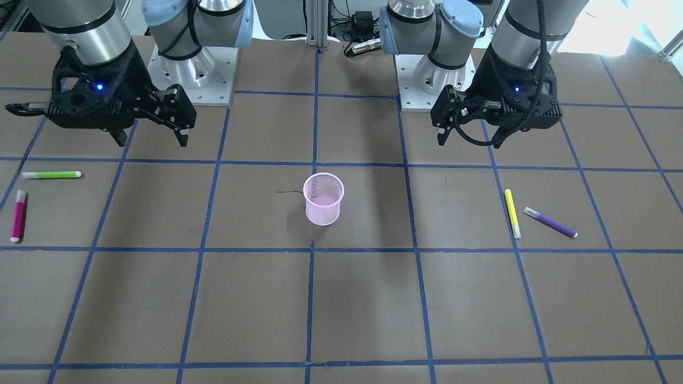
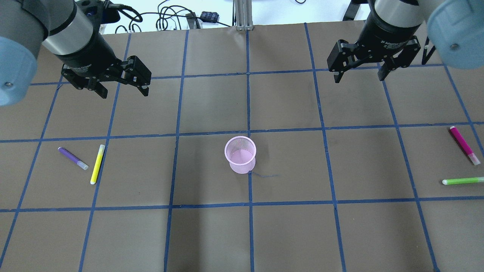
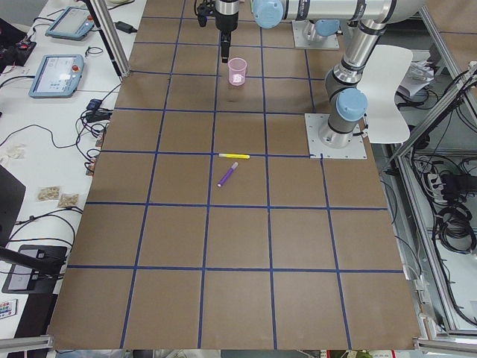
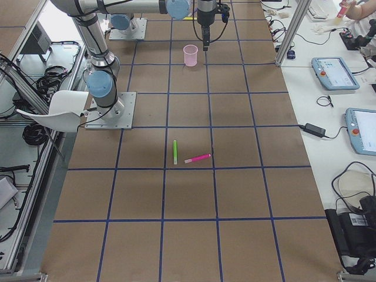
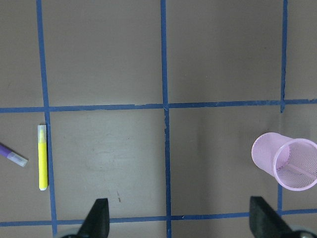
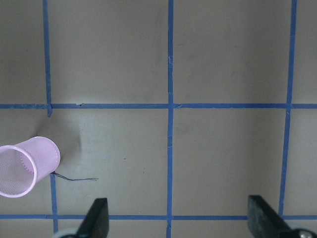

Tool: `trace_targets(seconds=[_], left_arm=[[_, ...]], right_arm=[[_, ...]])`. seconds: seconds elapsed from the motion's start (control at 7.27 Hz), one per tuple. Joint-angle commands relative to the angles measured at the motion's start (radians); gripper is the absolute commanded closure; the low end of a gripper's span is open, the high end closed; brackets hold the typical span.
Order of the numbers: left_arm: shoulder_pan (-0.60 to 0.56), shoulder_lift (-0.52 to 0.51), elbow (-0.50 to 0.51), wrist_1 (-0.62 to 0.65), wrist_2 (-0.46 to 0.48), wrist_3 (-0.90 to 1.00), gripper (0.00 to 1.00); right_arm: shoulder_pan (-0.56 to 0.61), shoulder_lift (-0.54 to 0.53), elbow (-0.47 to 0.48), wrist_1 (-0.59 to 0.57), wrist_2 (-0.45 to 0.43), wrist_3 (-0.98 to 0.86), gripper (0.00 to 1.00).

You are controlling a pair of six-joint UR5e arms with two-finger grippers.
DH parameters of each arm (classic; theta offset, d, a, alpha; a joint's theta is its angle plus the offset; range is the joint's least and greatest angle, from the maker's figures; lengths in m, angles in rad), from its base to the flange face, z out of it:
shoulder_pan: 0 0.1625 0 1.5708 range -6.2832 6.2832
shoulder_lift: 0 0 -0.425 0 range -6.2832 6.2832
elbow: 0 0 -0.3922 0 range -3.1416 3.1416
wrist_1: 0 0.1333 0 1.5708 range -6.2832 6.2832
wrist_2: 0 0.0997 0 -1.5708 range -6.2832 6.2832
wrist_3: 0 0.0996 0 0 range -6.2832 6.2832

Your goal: Insert purple and pink pens into pink cup

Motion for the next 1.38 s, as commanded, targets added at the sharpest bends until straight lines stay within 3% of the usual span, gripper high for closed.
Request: trace_targets(seconds=[0.0,0.28,0.55,0.69,0.96,1.24], left_arm=[[0.000,0.000,0.000,0.000,0.000,0.000,0.00],[0.000,0.000,0.000,0.000,0.003,0.006,0.00],[0.002,-0.021,0.000,0.027,-0.001,0.009,0.00],[0.006,-0.020,0.000,0.034,-0.006,0.011,0.00],[0.017,-0.020,0.000,0.034,0.005,0.110,0.00],[0.095,-0.021,-0.014,0.034,-0.006,0.335,0.00]], right_arm=[[0.000,0.001,0.001,-0.002,0.000,-0.001,0.00],[-0.012,0.001,-0.013,-0.002,-0.004,-0.021,0.00],[-0.029,0.037,0.001,-0.016,-0.111,-0.031,0.00],[-0.047,0.073,0.005,-0.014,-0.124,-0.031,0.00],[-0.244,0.105,0.074,-0.016,-0.173,-0.050,0.00],[-0.392,0.143,0.172,-0.257,-0.167,-0.364,0.00]])
